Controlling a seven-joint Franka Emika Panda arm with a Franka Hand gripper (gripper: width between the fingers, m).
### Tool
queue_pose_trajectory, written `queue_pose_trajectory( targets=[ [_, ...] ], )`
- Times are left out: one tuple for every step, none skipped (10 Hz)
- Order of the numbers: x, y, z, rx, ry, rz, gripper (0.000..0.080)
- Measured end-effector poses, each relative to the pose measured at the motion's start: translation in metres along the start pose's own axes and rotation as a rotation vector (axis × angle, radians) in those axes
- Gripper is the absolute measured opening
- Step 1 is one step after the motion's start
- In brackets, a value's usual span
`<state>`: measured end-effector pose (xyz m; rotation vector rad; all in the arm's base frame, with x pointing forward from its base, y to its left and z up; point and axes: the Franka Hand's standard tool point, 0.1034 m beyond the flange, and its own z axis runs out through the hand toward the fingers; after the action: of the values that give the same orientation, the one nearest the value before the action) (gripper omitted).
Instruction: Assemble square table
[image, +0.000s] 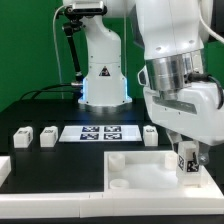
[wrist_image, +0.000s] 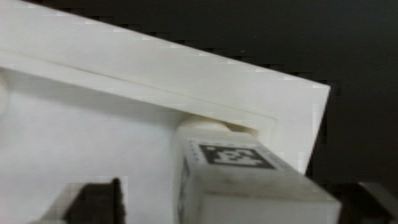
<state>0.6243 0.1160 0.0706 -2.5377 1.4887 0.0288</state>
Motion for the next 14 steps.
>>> queue_pose_trajectory(
  targets=[
    [0.001,0.000,0.000,-0.026,-0.029,-0.164,0.0624],
    [0.002,-0.002,0.000,-0.016,-0.022,-0.211,0.0642],
    [0.001,-0.002,0.001,-0.017,-0.023,-0.294,0.0642],
    [0.002,-0.001,0.001,-0.016,-0.024,-0.378,0.0648],
    [0.000,-0.001,0.001,-0.026,-0.027,-0.469,0.0648],
    [-0.007,-0.003,-0.002,-0.091,-0.034,-0.638,0.0649],
    [-0.009,-0.009,-0.006,-0.110,-0.030,-0.845,0.0649],
    [-0.009,-0.008,-0.005,-0.108,-0.035,-0.875,0.0649],
    [-0.010,-0.008,-0.005,-0.107,-0.035,-0.834,0.0649],
    [-0.010,-0.008,-0.005,-0.107,-0.035,-0.833,0.0537],
    [-0.010,-0.008,-0.005,-0.107,-0.033,-0.775,0.0537],
    [-0.008,-0.006,-0.004,-0.111,-0.030,-0.717,0.0335],
    [-0.006,-0.004,-0.004,-0.116,-0.025,-0.630,0.0302],
    [-0.007,-0.004,-0.004,-0.117,-0.022,-0.568,0.0302]
  ],
)
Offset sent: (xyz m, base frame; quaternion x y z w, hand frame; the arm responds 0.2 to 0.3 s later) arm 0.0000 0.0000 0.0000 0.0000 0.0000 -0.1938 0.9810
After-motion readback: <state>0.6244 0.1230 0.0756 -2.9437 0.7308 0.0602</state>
